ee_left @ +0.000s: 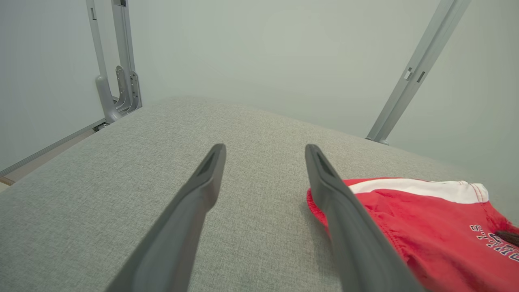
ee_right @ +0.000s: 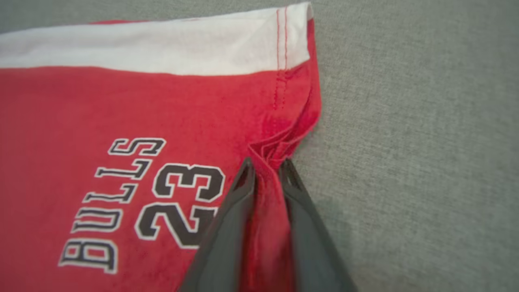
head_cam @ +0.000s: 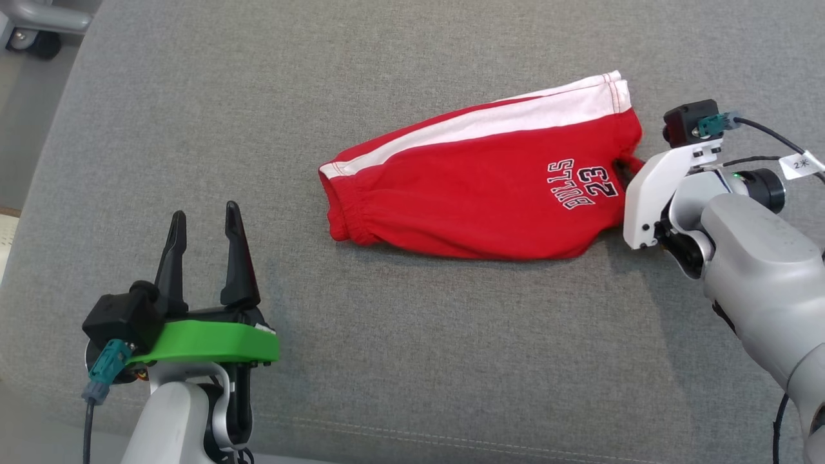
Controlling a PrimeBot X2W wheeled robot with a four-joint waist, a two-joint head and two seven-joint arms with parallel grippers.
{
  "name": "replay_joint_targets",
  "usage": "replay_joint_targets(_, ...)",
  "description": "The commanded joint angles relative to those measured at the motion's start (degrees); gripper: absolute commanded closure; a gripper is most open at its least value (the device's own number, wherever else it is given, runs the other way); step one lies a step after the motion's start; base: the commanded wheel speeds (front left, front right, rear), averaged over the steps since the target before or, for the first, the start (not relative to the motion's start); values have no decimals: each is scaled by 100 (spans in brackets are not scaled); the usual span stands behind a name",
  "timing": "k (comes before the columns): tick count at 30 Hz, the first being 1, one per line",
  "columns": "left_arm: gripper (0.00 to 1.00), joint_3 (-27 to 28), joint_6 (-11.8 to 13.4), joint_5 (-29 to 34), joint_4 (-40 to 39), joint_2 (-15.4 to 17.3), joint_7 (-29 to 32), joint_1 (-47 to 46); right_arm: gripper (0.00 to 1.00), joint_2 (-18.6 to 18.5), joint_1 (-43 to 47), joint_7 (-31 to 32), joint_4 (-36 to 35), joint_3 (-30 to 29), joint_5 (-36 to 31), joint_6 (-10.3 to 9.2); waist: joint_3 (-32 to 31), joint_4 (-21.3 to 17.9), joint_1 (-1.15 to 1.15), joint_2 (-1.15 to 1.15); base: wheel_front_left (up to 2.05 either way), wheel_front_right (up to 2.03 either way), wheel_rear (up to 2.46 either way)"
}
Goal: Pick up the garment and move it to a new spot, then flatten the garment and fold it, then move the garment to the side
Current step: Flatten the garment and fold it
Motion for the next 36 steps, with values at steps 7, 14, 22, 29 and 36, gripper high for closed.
replay_joint_targets(7, 0, 119, -60, 116, -1, -43, -15, 118, 100, -24, 277, -225, -68, 76, 276, -5, -114, -163, 0, 53, 0, 0, 0)
replay_joint_targets(14, 0, 191, -74, 201, 15, -5, -15, 230, 100, -150, 649, -687, -485, 95, 633, -5, -353, -484, 0, 53, 0, 0, 0)
replay_joint_targets(22, 0, 173, -33, 267, -41, 100, 19, 414, 100, -475, 1114, -1112, -816, 94, 936, -5, -600, -925, 0, 53, 0, 0, 0)
replay_joint_targets(29, 0, 68, -7, 296, -135, 129, 110, 520, 100, -569, 1448, -1369, -821, -41, 1189, -5, -730, -1130, 0, 53, 0, 0, 0)
replay_joint_targets(36, 0, -84, -50, 335, -174, 158, 195, 599, 100, -579, 1707, -1548, -643, -173, 1374, -5, -843, -1180, 0, 53, 0, 0, 0)
